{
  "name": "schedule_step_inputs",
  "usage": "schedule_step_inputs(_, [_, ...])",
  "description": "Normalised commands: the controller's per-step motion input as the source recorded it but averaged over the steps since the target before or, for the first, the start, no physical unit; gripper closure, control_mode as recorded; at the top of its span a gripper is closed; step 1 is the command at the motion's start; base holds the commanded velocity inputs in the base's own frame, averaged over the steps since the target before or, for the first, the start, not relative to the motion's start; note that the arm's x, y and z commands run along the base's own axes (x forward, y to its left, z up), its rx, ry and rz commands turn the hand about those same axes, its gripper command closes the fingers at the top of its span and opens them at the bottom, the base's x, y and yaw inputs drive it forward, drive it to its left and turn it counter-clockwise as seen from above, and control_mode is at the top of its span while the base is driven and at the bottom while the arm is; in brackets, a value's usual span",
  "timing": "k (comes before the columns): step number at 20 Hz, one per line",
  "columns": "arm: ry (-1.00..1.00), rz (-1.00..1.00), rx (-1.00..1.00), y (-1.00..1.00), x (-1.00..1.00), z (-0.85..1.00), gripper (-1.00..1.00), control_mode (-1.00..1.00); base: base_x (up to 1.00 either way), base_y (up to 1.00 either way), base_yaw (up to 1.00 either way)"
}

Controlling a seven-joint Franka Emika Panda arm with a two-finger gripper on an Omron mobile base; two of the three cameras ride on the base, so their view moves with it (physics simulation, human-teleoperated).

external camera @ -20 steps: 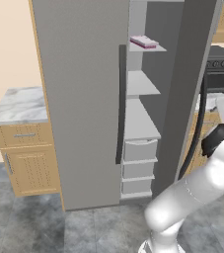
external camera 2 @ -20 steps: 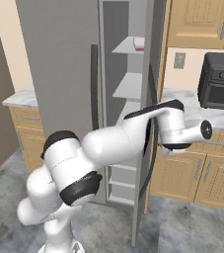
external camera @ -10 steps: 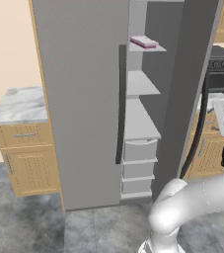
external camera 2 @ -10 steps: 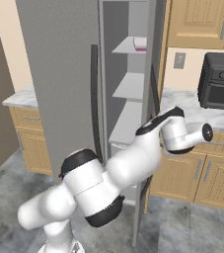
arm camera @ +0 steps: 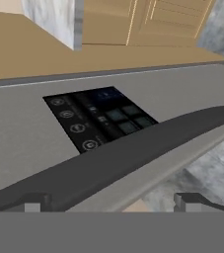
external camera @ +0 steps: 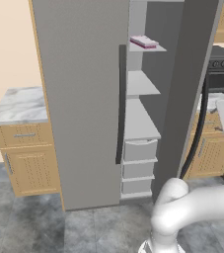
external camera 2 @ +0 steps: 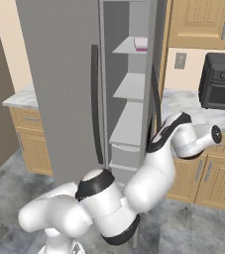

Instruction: The ice cube tray has been filled with water. Take the tray and place it in the freezer to make ice. Close the freezer door after placing the tray.

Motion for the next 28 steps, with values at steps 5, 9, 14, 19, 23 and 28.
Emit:
schedule_step_inputs(5, [0.0,0.0,0.0,-0.01,0.25,-0.25,-1.0,-1.0,0.0,0.0,0.0])
schedule_step_inputs(9, [0.0,0.0,0.0,0.0,0.32,-0.43,-1.0,-1.0,0.0,0.0,0.0])
schedule_step_inputs(14, [0.0,0.0,0.0,-0.04,0.34,-0.45,-1.0,-1.0,0.0,0.0,0.0])
schedule_step_inputs(19, [0.0,0.0,0.0,-0.12,0.43,-0.36,-1.0,-1.0,0.0,0.0,0.0])
schedule_step_inputs(23, [0.0,0.02,0.0,0.01,0.62,-0.41,-1.0,-1.0,0.0,0.0,0.0])
schedule_step_inputs(28, [0.0,0.07,0.0,0.28,0.49,-0.49,-1.0,-1.0,0.0,0.0,0.0])
